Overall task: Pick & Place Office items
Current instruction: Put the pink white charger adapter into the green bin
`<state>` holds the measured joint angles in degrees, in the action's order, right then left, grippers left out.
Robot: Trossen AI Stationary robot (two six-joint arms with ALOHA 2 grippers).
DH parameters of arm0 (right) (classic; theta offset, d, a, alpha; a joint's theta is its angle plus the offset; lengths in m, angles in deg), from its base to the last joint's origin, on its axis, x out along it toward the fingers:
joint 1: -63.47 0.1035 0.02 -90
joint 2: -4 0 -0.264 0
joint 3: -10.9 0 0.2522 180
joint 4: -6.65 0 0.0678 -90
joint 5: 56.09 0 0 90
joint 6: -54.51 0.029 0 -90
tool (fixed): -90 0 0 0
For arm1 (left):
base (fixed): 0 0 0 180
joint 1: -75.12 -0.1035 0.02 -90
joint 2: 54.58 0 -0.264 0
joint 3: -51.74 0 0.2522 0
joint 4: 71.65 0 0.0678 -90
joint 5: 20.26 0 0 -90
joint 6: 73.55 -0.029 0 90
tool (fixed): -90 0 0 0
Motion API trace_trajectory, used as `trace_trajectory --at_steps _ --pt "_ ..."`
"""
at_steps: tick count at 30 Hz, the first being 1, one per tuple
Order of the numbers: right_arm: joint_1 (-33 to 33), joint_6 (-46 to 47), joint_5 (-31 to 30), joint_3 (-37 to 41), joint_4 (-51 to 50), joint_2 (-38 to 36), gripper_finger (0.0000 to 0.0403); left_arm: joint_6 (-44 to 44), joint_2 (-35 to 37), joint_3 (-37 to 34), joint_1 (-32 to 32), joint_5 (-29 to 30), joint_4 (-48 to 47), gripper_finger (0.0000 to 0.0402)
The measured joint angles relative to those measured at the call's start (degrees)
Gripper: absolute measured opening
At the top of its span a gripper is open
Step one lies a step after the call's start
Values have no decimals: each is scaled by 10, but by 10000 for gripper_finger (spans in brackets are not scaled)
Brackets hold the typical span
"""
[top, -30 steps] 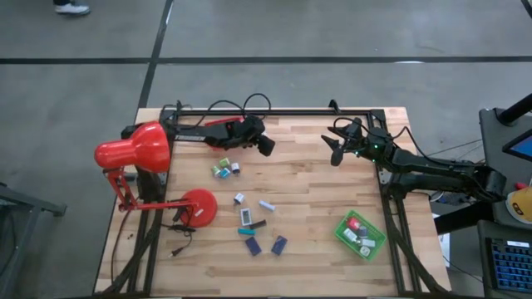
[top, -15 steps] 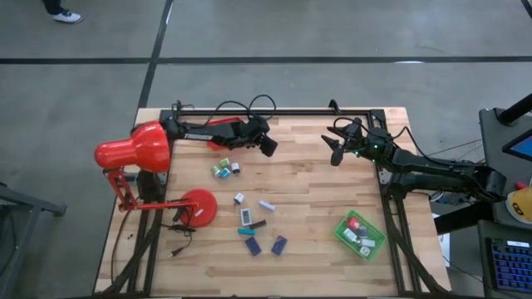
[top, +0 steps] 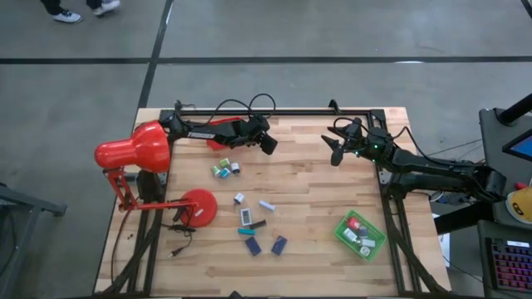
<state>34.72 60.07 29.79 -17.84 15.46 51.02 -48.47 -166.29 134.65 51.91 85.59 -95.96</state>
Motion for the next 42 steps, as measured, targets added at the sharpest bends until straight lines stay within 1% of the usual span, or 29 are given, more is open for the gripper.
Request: trace_trajectory --at_steps 6,16,26,29,30,32,35,36,39,42 --pt "0 0 0 0 0 0 189 0 0 0 -14 -7 0 245" --pt "0 0 0 0 0 0 189 0 0 0 -6 -33 0 245" --pt "0 0 0 0 0 0 189 1 0 0 16 -98 0 245" --pt "0 0 0 0 0 0 189 -8 0 0 24 -103 4 245" --pt "0 0 0 0 0 0 189 -16 0 2 25 -96 4 245" --pt "0 0 0 0 0 0 189 -18 0 10 24 -63 4 245" --pt "0 0 0 0 0 0 189 -6 3 31 23 14 -5 245" --pt "0 0 0 0 0 0 189 -8 3 40 23 30 -16 245" --pt "0 0 0 0 0 0 189 -41 3 62 24 47 -38 245" --pt "0 0 0 0 0 0 189 -74 4 66 12 38 -39 245"
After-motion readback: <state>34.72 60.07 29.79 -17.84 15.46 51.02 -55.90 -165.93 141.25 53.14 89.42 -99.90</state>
